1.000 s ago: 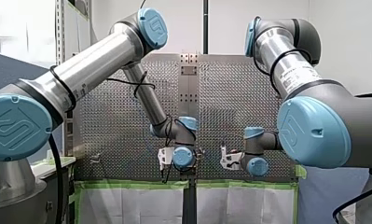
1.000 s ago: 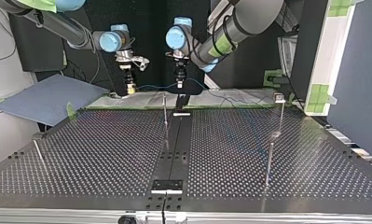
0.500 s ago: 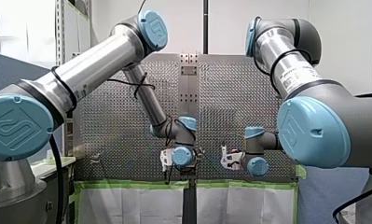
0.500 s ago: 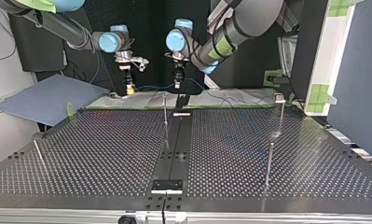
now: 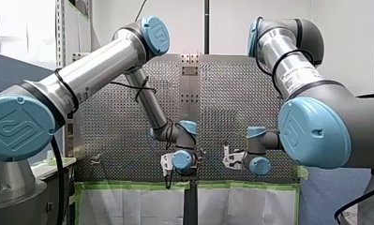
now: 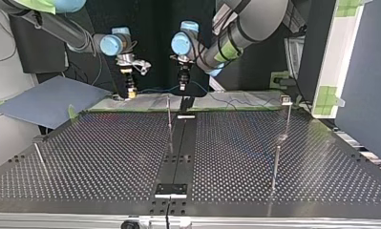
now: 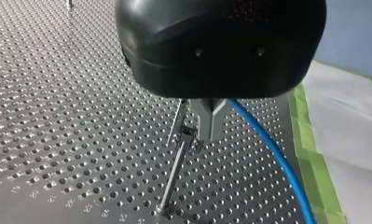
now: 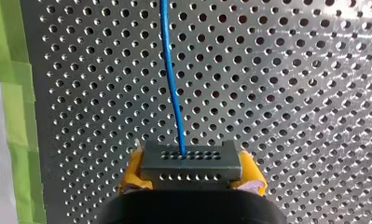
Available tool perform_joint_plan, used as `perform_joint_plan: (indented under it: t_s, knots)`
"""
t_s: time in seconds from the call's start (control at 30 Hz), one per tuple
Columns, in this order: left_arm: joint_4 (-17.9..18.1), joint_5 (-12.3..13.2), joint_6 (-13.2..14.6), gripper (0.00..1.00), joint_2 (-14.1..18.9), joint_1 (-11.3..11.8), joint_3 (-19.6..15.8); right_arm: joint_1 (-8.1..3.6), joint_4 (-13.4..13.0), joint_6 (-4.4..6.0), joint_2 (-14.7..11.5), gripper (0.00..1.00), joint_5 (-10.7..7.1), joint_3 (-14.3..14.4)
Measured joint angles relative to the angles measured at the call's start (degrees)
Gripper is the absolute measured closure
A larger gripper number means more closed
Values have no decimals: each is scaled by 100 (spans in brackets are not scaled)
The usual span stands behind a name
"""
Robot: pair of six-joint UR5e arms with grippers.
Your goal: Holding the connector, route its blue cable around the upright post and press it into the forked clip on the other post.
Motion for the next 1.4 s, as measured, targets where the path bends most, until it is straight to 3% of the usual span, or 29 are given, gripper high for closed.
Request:
perform_joint_plan:
  t_s: [0.37, 1.13, 1.4]
  knots:
    - [-13, 300, 8, 98, -17, 162, 13, -79, -19, 52, 1, 100, 0, -61]
    - [-203, 587, 22, 98, -21, 326, 34, -131, -28, 48, 8, 100, 0, -64]
    - [-434, 605, 73, 98, -149, 397, 197, -137, -10, 25, 9, 100, 0, -64]
